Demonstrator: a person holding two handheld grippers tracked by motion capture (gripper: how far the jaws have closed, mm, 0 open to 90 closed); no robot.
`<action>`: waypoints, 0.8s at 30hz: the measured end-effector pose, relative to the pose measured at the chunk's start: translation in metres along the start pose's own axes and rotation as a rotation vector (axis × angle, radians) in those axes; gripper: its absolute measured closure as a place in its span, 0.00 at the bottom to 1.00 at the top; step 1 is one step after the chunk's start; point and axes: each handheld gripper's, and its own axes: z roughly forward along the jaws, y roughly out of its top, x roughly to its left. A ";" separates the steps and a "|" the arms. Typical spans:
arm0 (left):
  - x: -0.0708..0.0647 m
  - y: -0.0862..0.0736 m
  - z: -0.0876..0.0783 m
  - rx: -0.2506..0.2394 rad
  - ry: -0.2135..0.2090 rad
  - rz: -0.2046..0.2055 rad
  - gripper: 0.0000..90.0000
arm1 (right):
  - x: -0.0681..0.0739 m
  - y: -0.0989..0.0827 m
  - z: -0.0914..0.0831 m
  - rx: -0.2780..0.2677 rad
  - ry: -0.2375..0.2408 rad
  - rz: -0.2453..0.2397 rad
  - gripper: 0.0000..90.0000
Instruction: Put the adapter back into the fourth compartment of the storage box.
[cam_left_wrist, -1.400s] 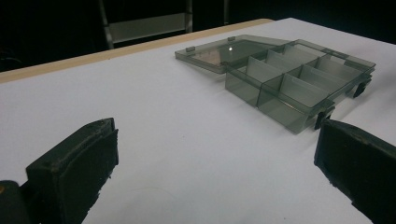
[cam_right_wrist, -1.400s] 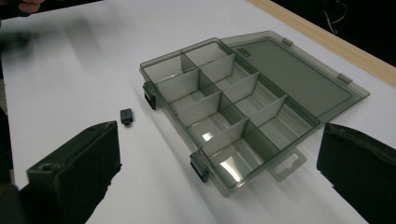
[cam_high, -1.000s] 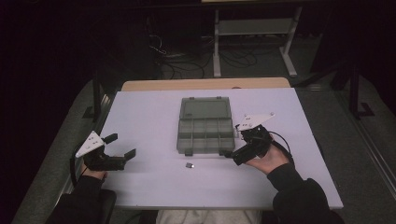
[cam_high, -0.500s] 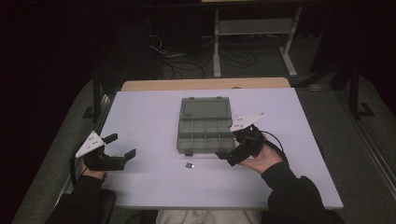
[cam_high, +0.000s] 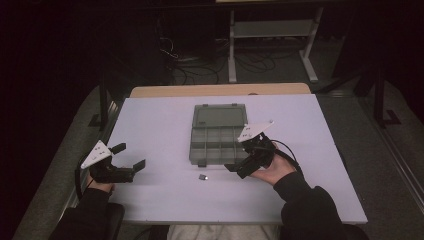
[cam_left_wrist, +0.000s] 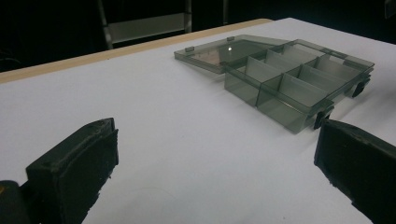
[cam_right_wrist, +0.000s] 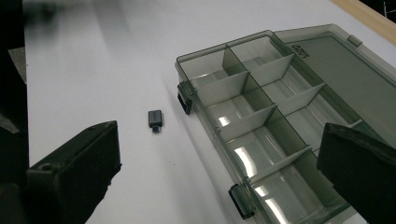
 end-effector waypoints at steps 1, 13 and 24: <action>0.000 0.000 0.000 0.000 0.000 0.000 0.00 | 0.000 0.001 0.001 0.002 0.002 0.003 0.00; 0.000 0.000 0.000 0.001 0.002 0.001 0.00 | 0.002 0.007 0.015 0.025 0.018 -0.020 0.00; 0.000 0.000 0.000 0.000 0.001 0.001 0.00 | 0.006 0.011 0.029 0.046 0.042 -0.036 0.00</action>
